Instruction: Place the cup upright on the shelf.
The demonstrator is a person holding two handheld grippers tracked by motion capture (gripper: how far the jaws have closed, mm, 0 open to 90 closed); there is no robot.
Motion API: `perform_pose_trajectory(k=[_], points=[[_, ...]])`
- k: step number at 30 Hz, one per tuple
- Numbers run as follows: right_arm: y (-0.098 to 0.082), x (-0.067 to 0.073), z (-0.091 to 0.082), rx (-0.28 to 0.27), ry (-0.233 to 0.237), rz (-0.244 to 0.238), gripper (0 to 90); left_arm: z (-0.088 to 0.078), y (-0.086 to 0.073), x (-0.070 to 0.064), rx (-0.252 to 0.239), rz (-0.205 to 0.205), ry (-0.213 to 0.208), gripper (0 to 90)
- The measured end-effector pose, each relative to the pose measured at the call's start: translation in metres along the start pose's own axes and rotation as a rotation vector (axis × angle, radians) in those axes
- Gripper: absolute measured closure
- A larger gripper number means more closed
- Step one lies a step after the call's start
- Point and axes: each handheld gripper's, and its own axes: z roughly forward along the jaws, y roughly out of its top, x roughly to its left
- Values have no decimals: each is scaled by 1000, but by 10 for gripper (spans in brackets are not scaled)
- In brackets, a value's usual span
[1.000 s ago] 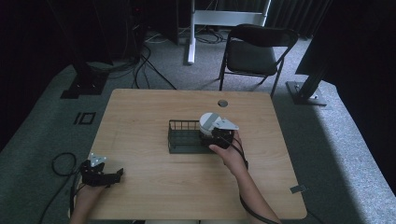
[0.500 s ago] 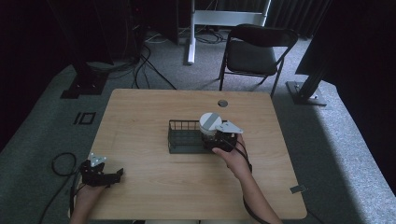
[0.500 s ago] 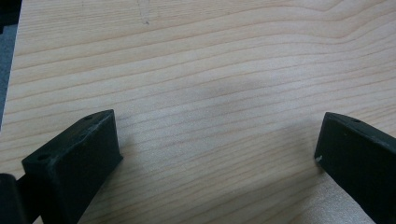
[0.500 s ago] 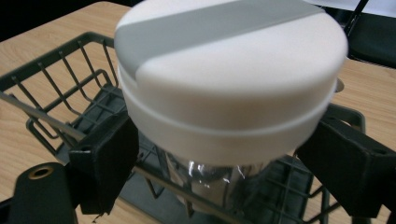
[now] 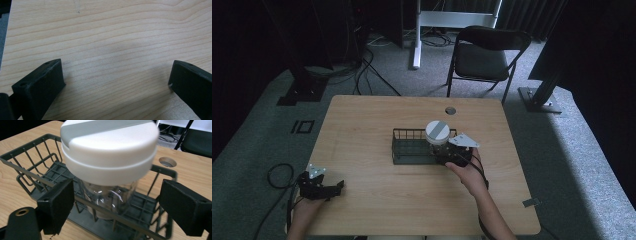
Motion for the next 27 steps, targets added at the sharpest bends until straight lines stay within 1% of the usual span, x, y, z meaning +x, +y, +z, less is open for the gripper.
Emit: perform_pose_trajectory(k=[7, 15, 17, 19, 24, 27], points=[[-6, -10, -10, -9, -12, 8, 130, 0, 0, 0, 0, 0, 0, 1], [-17, -16, -19, -6, -8, 9, 130, 0, 0, 0, 0, 0, 0, 1], [-20, -18, -22, -9, -8, 14, 130, 0, 0, 0, 0, 0, 0, 1], [-23, -21, -24, -9, -14, 8, 130, 0, 0, 0, 0, 0, 0, 1], [-34, -26, -26, -8, -6, -7, 127, 0, 0, 0, 0, 0, 0, 1], [-41, -30, -27, -7, -5, 5, 127, 0, 0, 0, 0, 0, 0, 2]])
